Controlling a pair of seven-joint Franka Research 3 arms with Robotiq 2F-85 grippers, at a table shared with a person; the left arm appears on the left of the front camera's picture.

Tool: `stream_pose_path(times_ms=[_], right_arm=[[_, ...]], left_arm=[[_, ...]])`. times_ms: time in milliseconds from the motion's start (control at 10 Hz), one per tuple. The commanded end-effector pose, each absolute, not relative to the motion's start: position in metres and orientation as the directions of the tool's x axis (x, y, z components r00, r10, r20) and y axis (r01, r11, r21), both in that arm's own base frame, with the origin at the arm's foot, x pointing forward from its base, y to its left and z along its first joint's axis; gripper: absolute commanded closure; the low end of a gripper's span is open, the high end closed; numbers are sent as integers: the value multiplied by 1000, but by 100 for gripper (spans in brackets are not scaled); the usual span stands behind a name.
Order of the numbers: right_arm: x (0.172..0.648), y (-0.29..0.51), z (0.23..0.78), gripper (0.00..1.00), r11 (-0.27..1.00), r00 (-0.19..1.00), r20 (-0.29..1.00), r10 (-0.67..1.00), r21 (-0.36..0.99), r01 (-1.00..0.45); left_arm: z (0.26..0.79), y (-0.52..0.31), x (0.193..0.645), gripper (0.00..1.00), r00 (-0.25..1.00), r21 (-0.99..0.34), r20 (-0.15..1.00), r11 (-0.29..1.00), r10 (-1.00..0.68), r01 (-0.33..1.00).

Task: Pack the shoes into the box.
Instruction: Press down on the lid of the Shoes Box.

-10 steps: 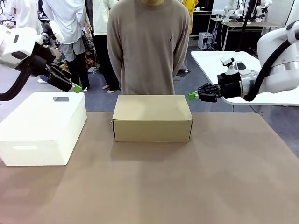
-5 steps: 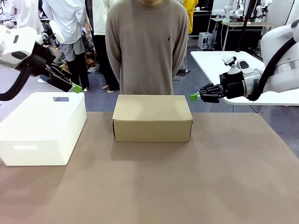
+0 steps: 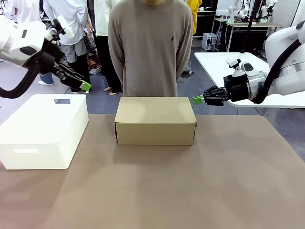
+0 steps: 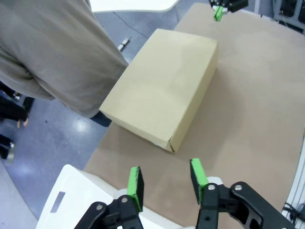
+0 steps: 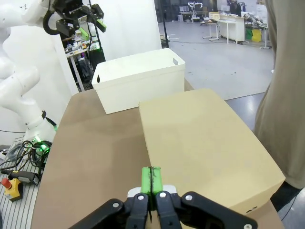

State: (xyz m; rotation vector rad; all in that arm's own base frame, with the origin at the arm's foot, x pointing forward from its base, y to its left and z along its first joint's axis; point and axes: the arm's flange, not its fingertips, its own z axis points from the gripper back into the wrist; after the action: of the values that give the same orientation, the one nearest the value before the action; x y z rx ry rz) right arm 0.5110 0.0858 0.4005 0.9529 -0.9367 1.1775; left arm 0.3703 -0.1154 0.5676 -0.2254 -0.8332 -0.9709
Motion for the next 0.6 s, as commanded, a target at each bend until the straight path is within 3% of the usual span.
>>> stream_pose_path(times_ms=[0, 400, 500], right_arm=[[515, 87, 403, 100, 128, 129, 947, 294, 94, -987], [511, 86, 401, 100, 126, 137, 942, 306, 103, -987], [508, 87, 411, 83, 138, 154, 920, 361, 111, -984]], left_arm=[[568, -132, 383, 100, 353, 142, 714, 618, -605, 773], [544, -170, 424, 100, 410, 92, 650, 602, -639, 793], [542, -174, 432, 100, 419, 81, 643, 601, -641, 795]])
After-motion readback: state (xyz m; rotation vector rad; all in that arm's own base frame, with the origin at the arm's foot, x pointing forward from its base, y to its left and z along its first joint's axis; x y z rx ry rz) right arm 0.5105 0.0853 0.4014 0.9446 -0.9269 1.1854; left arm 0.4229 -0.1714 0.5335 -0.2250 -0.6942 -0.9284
